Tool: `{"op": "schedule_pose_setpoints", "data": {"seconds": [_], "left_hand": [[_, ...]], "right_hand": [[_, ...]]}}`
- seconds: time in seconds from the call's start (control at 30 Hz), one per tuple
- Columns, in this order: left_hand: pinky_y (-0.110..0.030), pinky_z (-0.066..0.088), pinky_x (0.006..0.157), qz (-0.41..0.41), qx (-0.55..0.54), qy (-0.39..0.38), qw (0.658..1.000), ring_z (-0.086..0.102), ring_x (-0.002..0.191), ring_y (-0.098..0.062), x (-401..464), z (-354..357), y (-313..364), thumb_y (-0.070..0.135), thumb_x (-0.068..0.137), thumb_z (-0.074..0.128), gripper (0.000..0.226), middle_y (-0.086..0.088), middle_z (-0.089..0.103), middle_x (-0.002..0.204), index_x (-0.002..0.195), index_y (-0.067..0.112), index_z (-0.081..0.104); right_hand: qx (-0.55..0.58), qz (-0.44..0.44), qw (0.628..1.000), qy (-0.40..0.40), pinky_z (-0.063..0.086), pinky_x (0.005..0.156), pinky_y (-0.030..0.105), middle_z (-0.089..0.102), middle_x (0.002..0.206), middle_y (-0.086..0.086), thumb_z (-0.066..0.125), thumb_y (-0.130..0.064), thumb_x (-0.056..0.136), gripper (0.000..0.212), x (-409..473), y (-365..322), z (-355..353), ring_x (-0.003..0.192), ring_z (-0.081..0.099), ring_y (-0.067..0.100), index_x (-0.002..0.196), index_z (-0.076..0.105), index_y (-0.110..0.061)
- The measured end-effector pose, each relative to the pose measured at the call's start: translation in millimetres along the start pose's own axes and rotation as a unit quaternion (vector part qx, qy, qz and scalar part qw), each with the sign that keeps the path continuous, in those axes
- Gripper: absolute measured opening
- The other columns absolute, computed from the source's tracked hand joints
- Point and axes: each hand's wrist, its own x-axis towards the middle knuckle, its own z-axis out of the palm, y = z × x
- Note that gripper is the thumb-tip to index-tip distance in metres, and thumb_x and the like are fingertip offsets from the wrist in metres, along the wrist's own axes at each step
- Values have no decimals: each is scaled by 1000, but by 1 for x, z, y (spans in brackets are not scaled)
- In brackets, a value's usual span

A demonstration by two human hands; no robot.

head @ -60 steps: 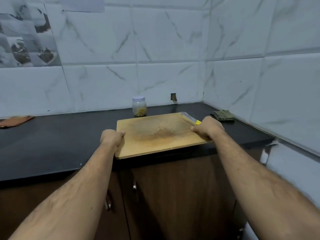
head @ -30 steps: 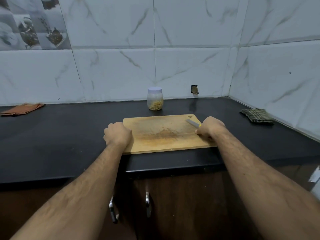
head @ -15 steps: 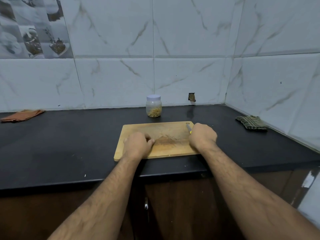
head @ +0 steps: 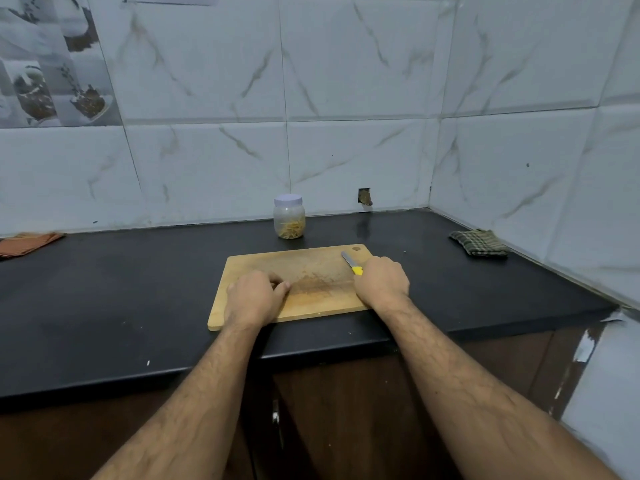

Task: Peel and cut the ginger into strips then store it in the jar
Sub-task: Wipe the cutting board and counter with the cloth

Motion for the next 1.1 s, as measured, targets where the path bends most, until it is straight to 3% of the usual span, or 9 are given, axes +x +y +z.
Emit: {"op": "schedule_pose_setpoints", "data": {"seconds": [0.1, 0.17, 0.3, 0.4, 0.53, 0.7, 0.9, 1.1], "left_hand": [[-33, 49, 85, -2, 13, -2, 1000, 64, 97, -12, 1, 1, 0, 51, 95, 55, 30, 12, 73, 104, 109, 32, 74], [-33, 51, 84, -7, 23, 2, 1000, 64, 98, -15, 2, 1, 4, 49, 95, 57, 29, 10, 73, 103, 110, 31, 74], [-36, 52, 89, 39, 0, 27, 999, 64, 107, -20, 7, 6, 49, 42, 96, 58, 28, 3, 72, 112, 117, 28, 71], [-39, 51, 91, 83, -65, 15, 994, 63, 110, -22, 11, 20, 102, 40, 96, 56, 27, 2, 71, 117, 116, 30, 71], [-37, 51, 91, 84, -83, -3, 993, 61, 114, -21, 28, 40, 141, 44, 96, 56, 33, 2, 68, 123, 123, 30, 68], [-36, 52, 86, 67, -63, 5, 996, 63, 108, -21, 47, 62, 148, 46, 96, 54, 33, 3, 71, 114, 120, 30, 69], [-38, 55, 78, 46, -42, 29, 998, 64, 99, -20, 57, 77, 139, 49, 95, 54, 31, 3, 69, 106, 114, 31, 71], [-33, 53, 73, 34, -35, 18, 999, 64, 94, -20, 56, 80, 140, 48, 95, 54, 31, 2, 70, 98, 112, 29, 72]], "right_hand": [[41, -6, 999, -6, 45, 62, 31, 62, 85, 3, 55, -28, 92, 19, 6, 9, -9, 82, 59, 25, 82, 58, -12], [67, -10, 998, 3, 49, 63, 31, 65, 84, 2, 56, -31, 90, 23, 14, 21, -16, 82, 62, 24, 84, 65, -11], [72, 9, 997, 37, 50, 71, 31, 68, 104, 3, 60, -32, 91, 24, 38, 59, -26, 97, 63, 22, 103, 69, -14], [50, 42, 997, 50, 50, 82, 35, 58, 123, 9, 60, -34, 91, 32, 62, 94, -28, 111, 57, 28, 117, 65, -16], [-11, 92, 992, 81, 48, 93, 40, 52, 128, 14, 62, -32, 91, 37, 95, 142, -30, 120, 50, 33, 123, 61, -15], [-63, 122, 986, 94, 45, 95, 39, 57, 126, 13, 61, -25, 90, 36, 135, 175, -26, 120, 50, 34, 125, 60, -17], [-101, 184, 976, 56, 44, 99, 40, 60, 130, 14, 50, -15, 94, 36, 163, 203, -15, 122, 53, 32, 128, 61, -11], [-128, 157, 978, 52, 47, 90, 37, 66, 120, 12, 48, -11, 97, 29, 161, 199, -19, 114, 60, 32, 117, 68, -10]]}}
